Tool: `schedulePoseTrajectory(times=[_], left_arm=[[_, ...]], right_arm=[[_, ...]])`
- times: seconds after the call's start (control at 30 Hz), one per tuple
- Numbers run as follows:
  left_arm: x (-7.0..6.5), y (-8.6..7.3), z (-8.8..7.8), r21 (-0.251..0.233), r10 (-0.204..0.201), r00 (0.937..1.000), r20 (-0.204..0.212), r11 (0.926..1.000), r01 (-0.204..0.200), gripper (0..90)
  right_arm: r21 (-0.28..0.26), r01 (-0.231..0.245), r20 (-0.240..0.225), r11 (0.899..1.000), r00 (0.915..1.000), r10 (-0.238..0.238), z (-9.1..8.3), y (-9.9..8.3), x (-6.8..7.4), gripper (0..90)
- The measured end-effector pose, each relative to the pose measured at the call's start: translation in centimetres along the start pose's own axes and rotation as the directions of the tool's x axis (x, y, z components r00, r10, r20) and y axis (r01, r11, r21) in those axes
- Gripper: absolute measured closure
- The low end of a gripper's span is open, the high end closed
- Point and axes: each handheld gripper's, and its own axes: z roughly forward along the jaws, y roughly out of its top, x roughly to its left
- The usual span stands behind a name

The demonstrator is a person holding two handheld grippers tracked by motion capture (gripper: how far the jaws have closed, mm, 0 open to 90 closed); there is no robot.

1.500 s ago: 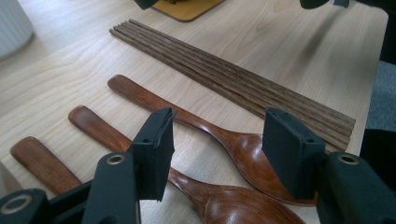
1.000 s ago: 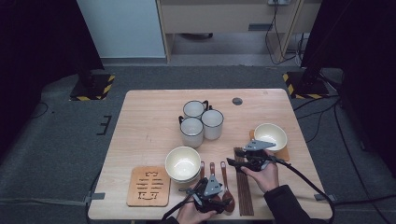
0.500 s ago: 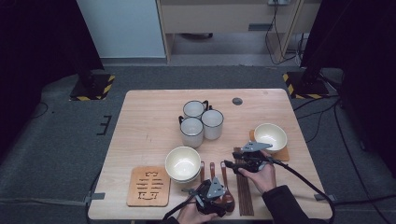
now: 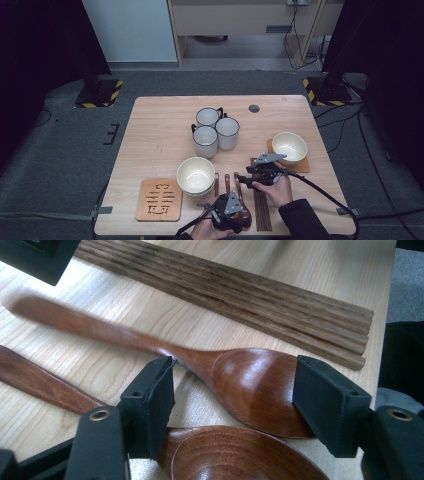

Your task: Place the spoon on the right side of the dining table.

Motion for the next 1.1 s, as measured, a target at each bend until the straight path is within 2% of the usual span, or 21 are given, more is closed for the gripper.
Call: schedulePoseTrajectory(times=[0.3,0.47,0.73,0.87,1.1], left_arm=[[0.2,-0.2,0.0,-0.013,-0.004,1.0,0.004,0.9999,0.004,29.4],[0.2,-0.2,0.0,-0.013,-0.002,1.0,0.002,0.9999,0.002,29.4],[0.2,-0.3,0.0,-0.014,0.0,1.0,0.002,0.9999,0.0,29.4],[0.2,-0.3,-0.1,-0.013,0.002,1.0,0.0,0.9999,-0.002,29.6],[0.2,-0.3,0.0,-0.015,0.002,1.0,-0.001,0.9999,-0.002,29.7]], right_arm=[[0.018,-0.012,-0.04,1.0,0.9991,0.013,0.6,-0.3,0.2,42.8],[0.034,-0.02,-0.046,0.999,0.9987,0.021,1.0,-0.4,0.2,43.3],[0.066,-0.002,-0.05,0.998,0.9988,0.005,1.6,-0.7,-0.1,50.0],[0.079,-0.01,-0.059,0.997,0.9982,0.015,1.6,-0.7,0.0,56.2],[0.068,-0.032,-0.072,0.997,0.9967,0.036,1.5,-0.6,0.0,59.2]])
